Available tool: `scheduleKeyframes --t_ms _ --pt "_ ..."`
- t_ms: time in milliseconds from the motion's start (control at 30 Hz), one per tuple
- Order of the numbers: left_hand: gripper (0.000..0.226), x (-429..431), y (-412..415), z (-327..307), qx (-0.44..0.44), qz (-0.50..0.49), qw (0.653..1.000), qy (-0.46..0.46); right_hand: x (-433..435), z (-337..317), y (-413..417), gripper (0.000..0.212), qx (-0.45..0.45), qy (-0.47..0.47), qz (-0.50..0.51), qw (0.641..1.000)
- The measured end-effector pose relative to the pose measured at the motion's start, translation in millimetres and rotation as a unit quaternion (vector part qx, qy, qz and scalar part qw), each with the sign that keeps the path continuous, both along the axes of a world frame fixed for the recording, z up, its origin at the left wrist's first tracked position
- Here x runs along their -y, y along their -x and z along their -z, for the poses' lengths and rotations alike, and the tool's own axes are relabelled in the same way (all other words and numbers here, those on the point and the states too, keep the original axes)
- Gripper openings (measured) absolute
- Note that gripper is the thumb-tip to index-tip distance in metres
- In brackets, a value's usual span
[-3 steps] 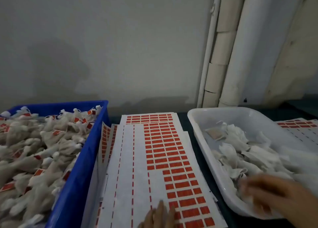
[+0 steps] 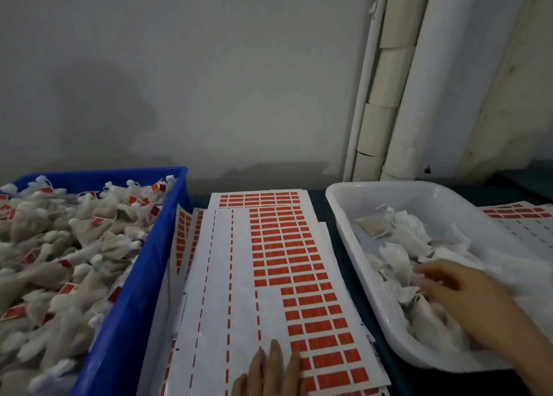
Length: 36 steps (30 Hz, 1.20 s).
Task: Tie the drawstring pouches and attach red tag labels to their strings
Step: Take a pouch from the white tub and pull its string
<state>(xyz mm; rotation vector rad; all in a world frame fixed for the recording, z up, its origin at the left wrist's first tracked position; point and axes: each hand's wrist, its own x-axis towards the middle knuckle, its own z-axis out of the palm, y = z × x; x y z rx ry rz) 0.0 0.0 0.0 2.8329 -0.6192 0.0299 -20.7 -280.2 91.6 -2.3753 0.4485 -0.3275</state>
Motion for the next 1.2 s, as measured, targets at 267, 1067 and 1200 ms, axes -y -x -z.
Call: scheduleKeyframes --t_ms 267,1067,1200 --pt "0.069 34 17 11 0.001 -0.068 0.997 0.035 -18 4 -36 0.035 -0.026 0.091 0.013 0.995" --pt "0.061 20 -15 21 -0.151 0.041 0.986 -0.052 -76 2 9 0.043 -0.147 0.084 -0.015 0.985" --pt "0.064 14 -19 34 -0.122 0.099 0.987 -0.044 -81 2 8 0.042 -0.121 0.084 0.042 0.988"
